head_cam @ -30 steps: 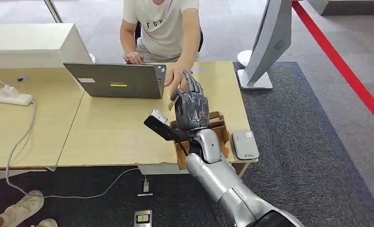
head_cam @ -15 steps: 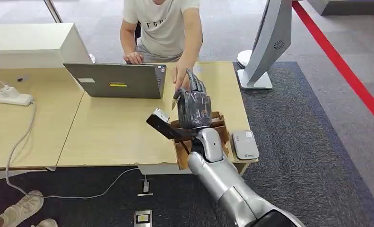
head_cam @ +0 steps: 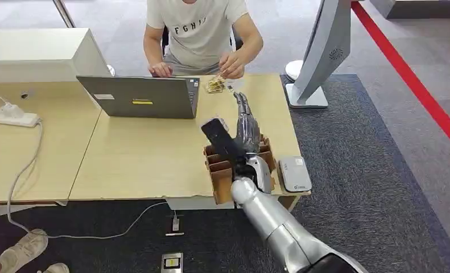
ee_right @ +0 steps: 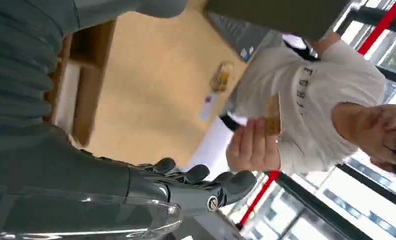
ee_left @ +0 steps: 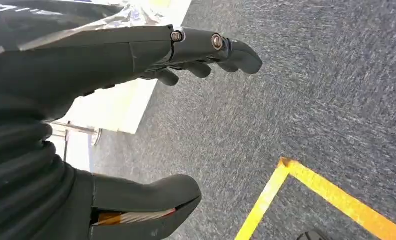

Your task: Pass the card to the sensor for recognition and then transmit it.

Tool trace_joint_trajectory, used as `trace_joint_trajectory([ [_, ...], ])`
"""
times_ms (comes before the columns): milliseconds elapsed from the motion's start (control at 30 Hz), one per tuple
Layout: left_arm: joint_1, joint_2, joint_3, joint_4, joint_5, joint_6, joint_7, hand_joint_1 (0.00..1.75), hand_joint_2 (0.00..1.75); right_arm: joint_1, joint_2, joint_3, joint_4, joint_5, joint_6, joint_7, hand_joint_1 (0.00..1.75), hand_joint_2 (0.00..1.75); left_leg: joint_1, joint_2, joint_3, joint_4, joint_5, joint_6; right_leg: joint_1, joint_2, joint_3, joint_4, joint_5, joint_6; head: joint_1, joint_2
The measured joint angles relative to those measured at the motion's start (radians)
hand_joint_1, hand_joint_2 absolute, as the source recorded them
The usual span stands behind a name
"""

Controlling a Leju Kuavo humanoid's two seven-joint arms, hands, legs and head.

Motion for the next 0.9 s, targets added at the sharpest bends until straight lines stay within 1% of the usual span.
trace_joint_trajectory([
  [33,0.0,0.0,0.0,0.0,0.004,0.004,-0.003,0.16,1.75,0.006,-0.002,-0.003,-0.005,-0.109,0.041,-0.02,0.0,1.75,0.0,0.0,0.0,0.0,0.0,0.0,0.0,0.0,0.0,0.0,0.0,0.0,0.0,0.0],
  [67,0.0,-0.001,0.0,0.0,0.012,0.009,-0.011,0.16,1.75,0.015,-0.002,-0.01,-0.017,-0.29,0.112,-0.032,0.0,0.0,0.0,0.0,0.0,0.0,0.0,0.0,0.0,0.0,0.0,0.0,0.0,0.0,0.0,0.0],
  [100,0.0,-0.002,0.0,0.0,0.018,0.014,-0.016,0.16,1.75,0.029,-0.003,-0.018,-0.032,-0.45,0.173,-0.032,0.0,0.0,0.0,0.0,0.0,0.0,0.0,0.0,0.0,0.0,0.0,0.0,0.0,0.0,0.0,0.0],
  [133,0.0,-0.002,0.0,0.0,0.022,0.016,-0.023,0.16,1.75,0.045,-0.006,-0.024,-0.048,-0.588,0.216,-0.031,0.0,0.0,0.0,0.0,0.0,0.0,0.0,0.0,0.0,0.0,0.0,0.0,0.0,0.0,0.0,0.0],
  [200,0.001,-0.002,0.0,0.0,0.028,0.014,-0.032,0.16,1.75,0.086,-0.019,-0.026,-0.098,-0.798,0.243,-0.029,0.0,0.0,0.0,0.0,0.0,0.0,0.0,0.0,0.0,0.0,0.0,0.0,0.0,0.0,0.0,0.0],
  [233,0.002,-0.002,0.0,0.0,0.029,0.01,-0.035,0.14,1.75,0.107,-0.029,-0.026,-0.131,-0.878,0.25,-0.029,0.0,0.0,0.0,0.0,0.0,0.0,0.0,0.0,0.0,0.0,0.0,-0.001,0.0,0.0,0.0,0.0],
  [267,0.002,-0.002,0.0,0.0,0.03,0.004,-0.037,0.14,1.75,0.129,-0.037,-0.026,-0.158,-0.923,0.255,-0.037,0.0,0.0,0.0,0.0,0.0,0.0,0.0,0.0,0.0,0.0,0.0,-0.001,0.0,0.0,0.0,0.0],
  [300,0.001,-0.002,0.0,0.0,0.027,-0.005,-0.04,0.14,1.75,0.152,-0.047,-0.025,-0.193,-0.94,0.258,-0.055,0.0,1.75,0.0,0.0,0.0,0.0,0.0,0.0,0.0,0.0,0.0,-0.001,0.0,0.0,0.0,0.0],
  [400,0.003,-0.002,0.0,0.0,0.018,-0.025,-0.045,0.14,1.75,0.225,-0.073,-0.024,-0.301,-0.939,0.262,-0.121,0.0,1.75,0.0,0.0,0.0,0.0,0.0,0.0,0.0,0.0,0.0,-0.001,0.0,0.0,0.0,0.0],
  [433,0.002,-0.001,0.0,0.0,0.01,-0.031,-0.045,0.14,1.75,0.251,-0.082,-0.023,-0.337,-0.913,0.254,-0.151,0.0,1.75,0.0,0.0,0.0,0.0,0.0,0.0,0.0,0.0,0.0,-0.001,0.0,0.0,0.0,0.0],
  [500,0.002,-0.001,0.0,0.0,-0.01,-0.046,-0.035,0.14,1.75,0.306,-0.099,-0.022,-0.423,-0.818,0.217,-0.219,0.0,1.75,0.0,0.0,0.0,0.0,0.0,0.0,0.0,0.0,0.0,-0.001,0.0,0.001,0.0,0.0],
  [567,0.003,-0.001,0.0,0.0,-0.029,-0.055,-0.027,0.14,1.75,0.368,-0.117,-0.016,-0.519,-0.722,0.18,-0.272,0.0,1.75,0.0,0.0,0.0,0.0,-0.001,0.0,0.0,0.0,0.0,-0.001,0.0,0.001,0.0,0.0],
  [667,0.002,0.0,0.0,0.0,-0.044,-0.057,-0.021,0.14,1.75,0.437,-0.135,-0.009,-0.638,-0.658,0.157,-0.306,0.0,1.75,0.0,0.0,0.0,0.0,-0.001,0.0,0.0,0.0,0.0,-0.001,-0.001,0.0,0.0,0.0],
  [733,0.001,0.003,0.0,0.0,-0.043,-0.056,-0.021,0.16,1.75,0.467,-0.145,-0.001,-0.708,-0.649,0.156,-0.314,0.0,1.75,0.0,0.0,0.0,0.0,-0.001,0.0,0.0,0.0,0.0,-0.001,-0.001,0.0,0.0,0.0],
  [800,0.001,0.005,0.0,0.0,-0.024,-0.053,-0.028,0.14,1.75,0.487,-0.154,0.007,-0.769,-0.641,0.162,-0.324,0.0,1.75,0.0,0.0,0.0,0.0,-0.001,0.0,0.0,0.0,0.0,-0.001,-0.001,0.0,0.0,0.0],
  [900,0.0,0.009,0.0,0.0,0.007,-0.041,-0.039,0.16,1.75,0.495,-0.163,0.027,-0.837,-0.598,0.151,-0.353,0.0,1.75,0.0,0.0,0.0,0.0,-0.001,0.0,0.0,0.0,0.0,-0.001,-0.001,0.0,0.0,0.0],
])
